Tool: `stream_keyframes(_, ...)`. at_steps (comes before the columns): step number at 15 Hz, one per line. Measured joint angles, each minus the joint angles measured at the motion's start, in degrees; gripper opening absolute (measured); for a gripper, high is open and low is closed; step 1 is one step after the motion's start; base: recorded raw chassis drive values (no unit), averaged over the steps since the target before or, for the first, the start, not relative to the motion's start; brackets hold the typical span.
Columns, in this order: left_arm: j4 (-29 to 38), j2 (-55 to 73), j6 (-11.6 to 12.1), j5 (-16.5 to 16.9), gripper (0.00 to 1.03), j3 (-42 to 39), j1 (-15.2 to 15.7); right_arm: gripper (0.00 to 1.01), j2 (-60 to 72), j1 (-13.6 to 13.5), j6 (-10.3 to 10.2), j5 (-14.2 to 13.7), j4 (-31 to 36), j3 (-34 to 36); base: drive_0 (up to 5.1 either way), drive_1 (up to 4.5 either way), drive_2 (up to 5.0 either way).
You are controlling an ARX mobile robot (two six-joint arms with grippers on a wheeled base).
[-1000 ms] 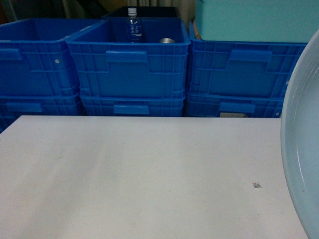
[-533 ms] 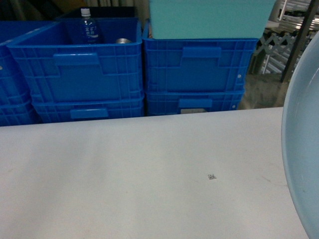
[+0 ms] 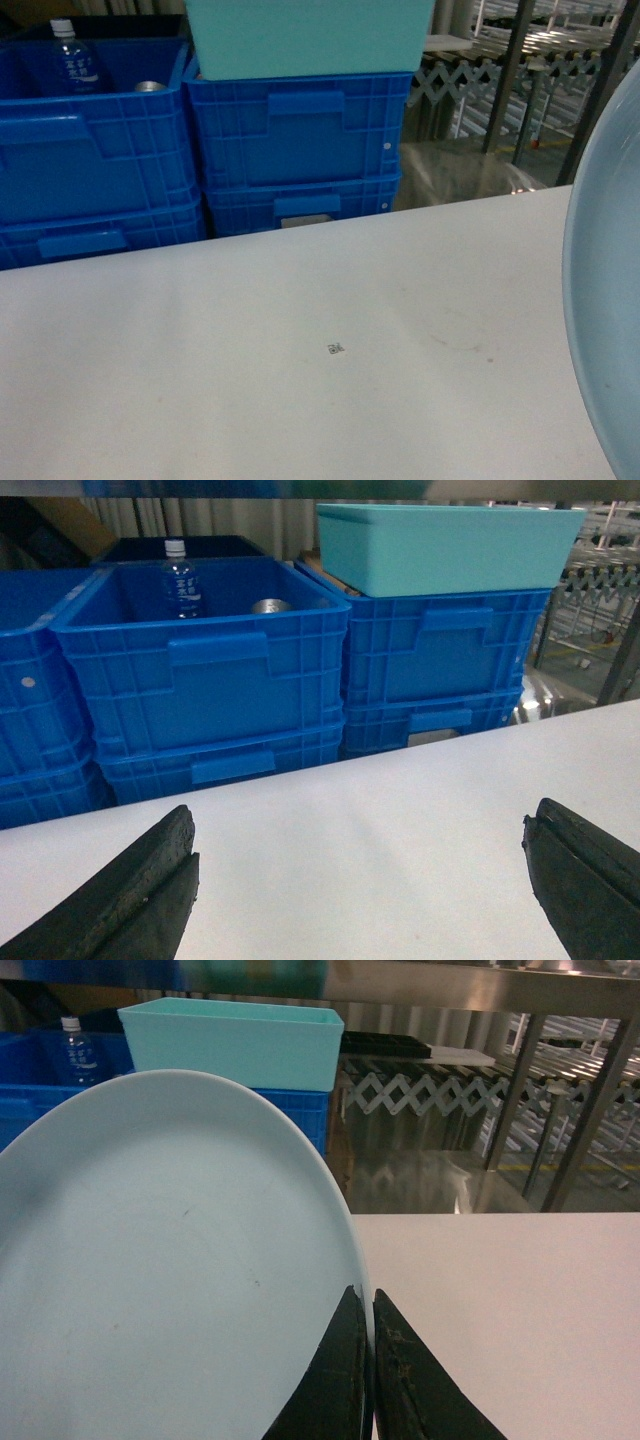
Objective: Place blue tray on left shelf second layer neatly
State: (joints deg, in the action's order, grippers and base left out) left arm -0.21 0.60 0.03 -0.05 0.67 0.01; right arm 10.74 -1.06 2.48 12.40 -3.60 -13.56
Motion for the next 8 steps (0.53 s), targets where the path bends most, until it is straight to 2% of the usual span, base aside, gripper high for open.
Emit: stream_keyframes(8,0.00,0.00,-0.02,0.00,0.98,0.00,-0.02,0.02,-0.02,0.00,0.02,0.00,0.00,0.00,0.0,0.00,0.0)
